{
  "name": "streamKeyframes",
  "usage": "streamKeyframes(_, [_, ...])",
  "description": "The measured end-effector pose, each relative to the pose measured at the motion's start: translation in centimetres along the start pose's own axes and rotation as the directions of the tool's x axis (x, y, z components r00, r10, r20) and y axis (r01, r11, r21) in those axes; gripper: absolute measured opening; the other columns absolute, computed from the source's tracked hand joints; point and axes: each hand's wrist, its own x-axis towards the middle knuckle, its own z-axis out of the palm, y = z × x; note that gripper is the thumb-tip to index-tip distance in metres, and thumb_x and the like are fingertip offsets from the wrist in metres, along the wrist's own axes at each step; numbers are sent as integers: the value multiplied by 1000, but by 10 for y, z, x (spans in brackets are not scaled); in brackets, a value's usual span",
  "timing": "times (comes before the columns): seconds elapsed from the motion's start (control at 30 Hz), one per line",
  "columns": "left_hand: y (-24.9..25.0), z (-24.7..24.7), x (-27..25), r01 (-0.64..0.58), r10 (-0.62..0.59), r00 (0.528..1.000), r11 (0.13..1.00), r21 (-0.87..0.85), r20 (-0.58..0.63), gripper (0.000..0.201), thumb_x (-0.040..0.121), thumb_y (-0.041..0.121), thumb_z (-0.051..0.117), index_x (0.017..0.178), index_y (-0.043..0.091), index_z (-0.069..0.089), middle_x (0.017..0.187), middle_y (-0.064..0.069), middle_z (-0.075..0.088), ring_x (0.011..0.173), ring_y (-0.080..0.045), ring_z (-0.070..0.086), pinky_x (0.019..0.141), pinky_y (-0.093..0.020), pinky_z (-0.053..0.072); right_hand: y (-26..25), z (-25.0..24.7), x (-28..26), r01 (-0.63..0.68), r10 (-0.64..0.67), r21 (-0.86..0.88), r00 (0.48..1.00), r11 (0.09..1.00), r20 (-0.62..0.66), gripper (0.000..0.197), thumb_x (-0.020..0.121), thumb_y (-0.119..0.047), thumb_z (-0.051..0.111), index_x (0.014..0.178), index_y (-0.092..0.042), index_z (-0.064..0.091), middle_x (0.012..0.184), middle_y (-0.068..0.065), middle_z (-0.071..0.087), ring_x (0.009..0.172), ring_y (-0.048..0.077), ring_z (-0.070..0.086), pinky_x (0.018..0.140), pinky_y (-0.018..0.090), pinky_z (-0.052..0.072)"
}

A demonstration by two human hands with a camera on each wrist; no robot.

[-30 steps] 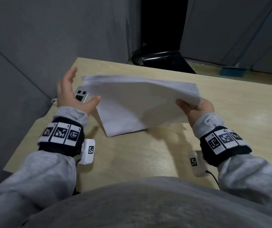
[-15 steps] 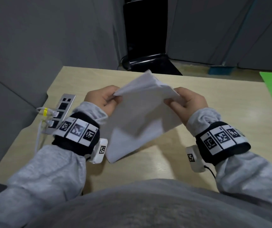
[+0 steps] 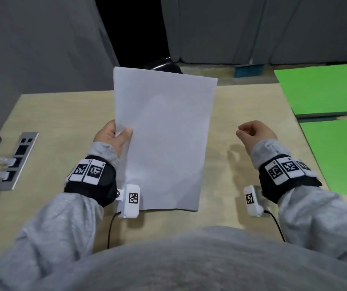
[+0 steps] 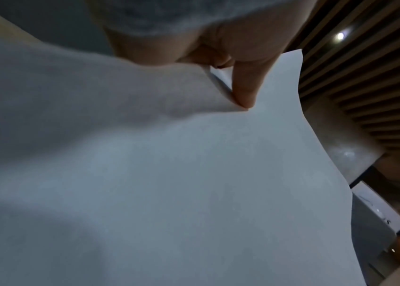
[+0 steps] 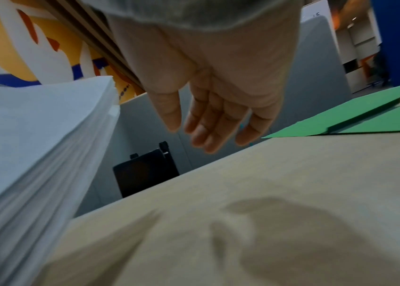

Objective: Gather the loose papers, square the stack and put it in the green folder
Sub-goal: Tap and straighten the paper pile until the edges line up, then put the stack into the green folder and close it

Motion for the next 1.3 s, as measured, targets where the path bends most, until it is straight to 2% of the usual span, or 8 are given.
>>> streamKeyframes(0.2, [4, 67, -12, 26, -25, 998, 1000, -14, 59, 26, 89, 2, 55, 76, 25, 57, 52, 26, 64, 47, 12, 55, 52, -4, 44, 85, -48, 46, -215, 273, -474, 961, 854, 55, 72, 85, -35, 63, 144, -14, 28, 153, 18, 19, 139, 36, 25, 112, 44, 27])
streamKeyframes(0.27, [7, 84, -13, 28, -28, 996, 1000, -4, 81, 26, 89, 3, 56, 78, 26, 58, 55, 26, 66, 50, 12, 57, 56, -6, 46, 108, -56, 52, -261, 383, -648, 922, 715, 51, 83, 86, -36, 60, 149, -19, 10, 157, 19, -7, 145, 39, 2, 116, 54, 13])
streamKeyframes(0.4, [14, 108, -18, 35, -33, 993, 999, -15, 117, 24, 90, 1, 54, 80, 22, 58, 54, 22, 66, 48, 9, 57, 51, -6, 46, 123, -70, 53, -351, 446, -633, 895, 691, -10, 102, 76, -77, 41, 148, -29, -13, 151, 19, -32, 143, 40, -14, 114, 59, 2])
streamKeyframes(0.73, [19, 100, -12, -6, 6, 995, 1000, -8, 95, 22, 89, 4, 56, 83, 24, 61, 59, 24, 68, 53, 9, 60, 55, -7, 48, 107, -49, 33, -118, 338, -689, 921, 715, 193, 95, 80, -78, 24, 147, -25, -18, 154, 10, -29, 143, 37, -17, 117, 56, -1])
streamKeyframes(0.9, [14, 56, -2, -16, 16, 1000, 999, -48, 8, 20, 90, 7, 57, 79, 23, 62, 58, 23, 68, 51, 9, 59, 55, -7, 48, 59, -10, 3, 114, 91, -517, 930, 848, 355, 69, 87, -61, 41, 145, -29, 21, 157, 3, 19, 141, 32, 26, 114, 53, 25])
streamKeyframes(0.97, [11, 36, -1, -12, 10, 1000, 998, -62, -21, 21, 90, 6, 56, 79, 23, 61, 58, 22, 68, 52, 8, 59, 56, -7, 48, 51, -5, 0, -83, 197, -540, 968, 838, 157, 76, 82, -63, 51, 145, -31, 20, 158, 5, 10, 143, 35, 19, 113, 60, 20])
streamKeyframes(1.07, [6, 5, 1, -12, 9, 999, 998, -61, -48, 23, 91, 4, 53, 79, 22, 60, 56, 24, 67, 49, 9, 58, 53, -7, 48, 53, 3, -6, -307, 450, -611, 888, 730, 91, 101, 74, -78, 43, 148, -31, -8, 156, 10, -23, 143, 44, -10, 109, 70, 10])
streamKeyframes(1.3, [-9, -78, 9, -33, 23, 996, 992, -119, -90, 24, 90, 4, 54, 79, 23, 65, 60, 23, 69, 54, 8, 60, 62, -11, 50, 12, 79, -42, 100, 342, -773, 856, 627, 388, 107, 68, -87, 33, 139, -37, -30, 147, 4, -42, 138, 48, -21, 105, 74, 10])
